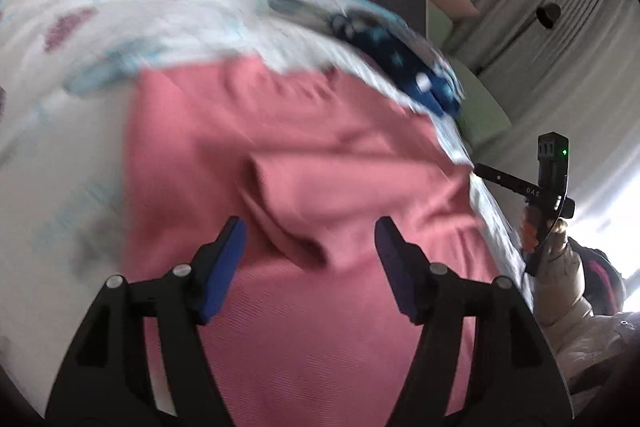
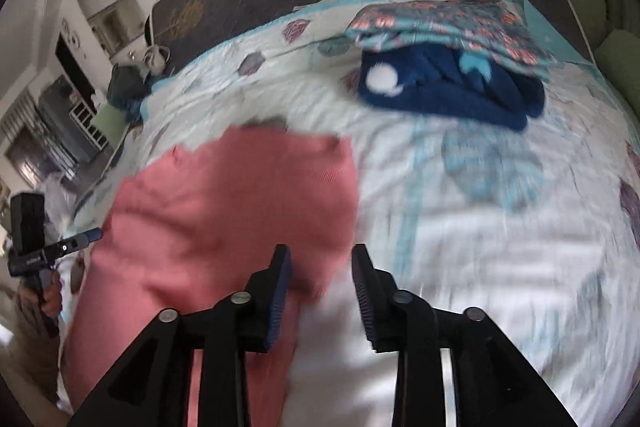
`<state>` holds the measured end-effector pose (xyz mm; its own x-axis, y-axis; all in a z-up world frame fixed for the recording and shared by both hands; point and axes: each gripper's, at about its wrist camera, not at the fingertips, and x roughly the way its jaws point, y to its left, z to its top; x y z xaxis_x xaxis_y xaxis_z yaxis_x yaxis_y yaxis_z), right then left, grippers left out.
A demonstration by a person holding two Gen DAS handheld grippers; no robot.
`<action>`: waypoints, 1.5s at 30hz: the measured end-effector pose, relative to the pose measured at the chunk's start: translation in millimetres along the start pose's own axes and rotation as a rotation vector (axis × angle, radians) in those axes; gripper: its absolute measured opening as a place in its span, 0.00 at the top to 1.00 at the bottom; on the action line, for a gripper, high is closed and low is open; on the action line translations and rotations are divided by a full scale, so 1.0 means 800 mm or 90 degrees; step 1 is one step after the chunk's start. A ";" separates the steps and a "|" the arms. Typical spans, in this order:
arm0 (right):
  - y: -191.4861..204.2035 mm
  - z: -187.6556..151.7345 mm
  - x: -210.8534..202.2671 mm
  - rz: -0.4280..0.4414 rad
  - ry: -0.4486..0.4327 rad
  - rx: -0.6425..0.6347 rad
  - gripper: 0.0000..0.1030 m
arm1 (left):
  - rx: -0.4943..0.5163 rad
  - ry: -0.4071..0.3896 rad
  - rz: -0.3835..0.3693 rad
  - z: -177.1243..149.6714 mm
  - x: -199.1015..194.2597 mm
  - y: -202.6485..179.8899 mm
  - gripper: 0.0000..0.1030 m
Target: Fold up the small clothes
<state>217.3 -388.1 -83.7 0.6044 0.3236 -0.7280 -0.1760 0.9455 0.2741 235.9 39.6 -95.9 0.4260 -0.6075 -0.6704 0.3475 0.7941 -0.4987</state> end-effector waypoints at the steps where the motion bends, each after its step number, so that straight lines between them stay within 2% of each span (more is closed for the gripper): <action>1: 0.003 -0.009 -0.001 0.001 0.003 0.000 0.60 | -0.007 0.016 -0.006 -0.001 0.012 -0.003 0.35; 2: 0.006 -0.016 0.003 -0.002 0.015 0.000 0.60 | -0.018 0.027 -0.007 0.001 0.024 -0.004 0.37; 3: 0.008 -0.019 0.011 -0.007 0.025 0.003 0.60 | -0.032 0.032 -0.006 0.004 0.035 -0.004 0.46; 4: 0.010 -0.018 0.017 -0.010 0.030 0.008 0.60 | -0.042 0.032 -0.007 0.008 0.041 -0.004 0.88; 5: 0.007 -0.014 0.026 -0.010 0.027 0.018 0.64 | -0.059 0.043 -0.023 0.017 0.048 -0.003 0.93; 6: 0.008 -0.011 0.029 -0.014 0.016 0.024 0.87 | -0.079 0.028 -0.042 0.030 0.045 -0.004 0.93; 7: 0.011 -0.007 0.032 -0.024 0.002 0.022 0.96 | -0.072 -0.018 -0.048 0.047 0.027 -0.014 0.93; 9: 0.023 0.001 0.029 -0.096 -0.044 -0.004 0.96 | -0.031 -0.089 -0.051 0.069 -0.015 -0.036 0.93; 11: 0.021 -0.001 0.025 -0.103 -0.034 -0.003 0.96 | 0.011 -0.129 -0.045 0.076 -0.056 -0.054 0.91; 12: 0.019 -0.004 0.024 -0.104 -0.024 -0.003 0.95 | 0.024 -0.132 -0.036 0.073 -0.065 -0.056 0.91; 13: 0.017 -0.009 0.025 -0.105 -0.013 -0.007 0.92 | 0.033 -0.127 -0.031 0.067 -0.071 -0.056 0.89; 15: 0.017 -0.021 0.025 -0.117 0.021 -0.027 0.83 | 0.040 -0.082 -0.010 0.042 -0.059 -0.043 0.83; 16: 0.020 -0.027 0.024 -0.124 0.026 -0.037 0.78 | 0.038 -0.058 0.016 0.030 -0.050 -0.034 0.75; 17: 0.022 -0.031 0.021 -0.133 0.027 -0.045 0.78 | 0.020 -0.020 0.067 0.013 -0.033 -0.016 0.72; 18: 0.024 -0.033 0.017 -0.134 0.028 -0.049 0.78 | -0.002 0.008 0.100 0.000 -0.021 0.000 0.72; 19: 0.026 -0.034 0.011 -0.134 0.028 -0.050 0.77 | -0.040 0.032 0.113 -0.014 -0.011 0.020 0.72; 22: 0.029 -0.025 -0.010 -0.160 0.014 -0.039 0.77 | -0.105 -0.003 0.058 -0.027 -0.023 0.041 0.72; 24: 0.033 -0.011 -0.030 -0.144 -0.016 -0.031 0.77 | -0.111 -0.019 0.049 -0.021 -0.034 0.039 0.62; 25: 0.037 -0.003 -0.036 -0.130 -0.027 -0.033 0.76 | -0.107 -0.023 0.053 -0.019 -0.036 0.038 0.51; 27: 0.050 0.017 -0.036 -0.116 -0.032 -0.054 0.73 | -0.094 -0.023 0.067 -0.007 -0.034 0.030 0.49; 30: 0.069 0.046 0.001 -0.105 0.006 -0.106 0.73 | -0.068 -0.018 0.051 0.015 -0.018 0.018 0.49; 32: 0.075 0.063 0.040 -0.103 0.047 -0.124 0.73 | -0.067 0.011 0.049 0.027 0.004 0.021 0.49; 33: 0.075 0.069 0.055 -0.106 0.061 -0.126 0.73 | -0.072 0.032 0.062 0.030 0.017 0.025 0.50; 34: 0.074 0.075 0.070 -0.113 0.074 -0.122 0.73 | -0.073 0.043 0.068 0.031 0.024 0.025 0.65; 35: 0.070 0.081 0.087 -0.126 0.086 -0.113 0.73 | -0.066 0.049 0.068 0.030 0.030 0.025 0.88; 37: 0.060 0.091 0.107 -0.147 0.093 -0.094 0.67 | -0.057 0.041 0.047 0.027 0.028 0.022 0.93; 38: 0.054 0.096 0.116 -0.163 0.092 -0.083 0.55 | -0.053 0.035 0.034 0.025 0.024 0.021 0.96; 40: 0.042 0.102 0.128 -0.171 0.085 -0.062 0.51 | -0.041 0.021 0.018 0.023 0.014 0.014 0.96; 41: 0.038 0.102 0.134 -0.158 0.090 -0.058 0.77 | -0.028 0.014 0.021 0.023 0.008 0.009 0.97; 42: 0.037 0.101 0.138 -0.154 0.091 -0.066 0.93 | -0.016 0.008 0.026 0.023 0.002 0.003 0.97; 43: 0.039 0.100 0.138 -0.167 0.089 -0.069 0.94 | -0.004 0.001 0.033 0.025 -0.003 -0.001 0.97; 45: 0.041 0.103 0.126 -0.173 0.057 -0.061 0.94 | 0.037 -0.044 0.052 0.040 -0.024 -0.014 0.97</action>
<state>336.7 -327.2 -96.2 0.5688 0.0569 -0.8205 -0.0934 0.9956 0.0043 251.1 41.8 -59.9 0.5109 -0.5429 -0.6665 0.3567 0.8393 -0.4103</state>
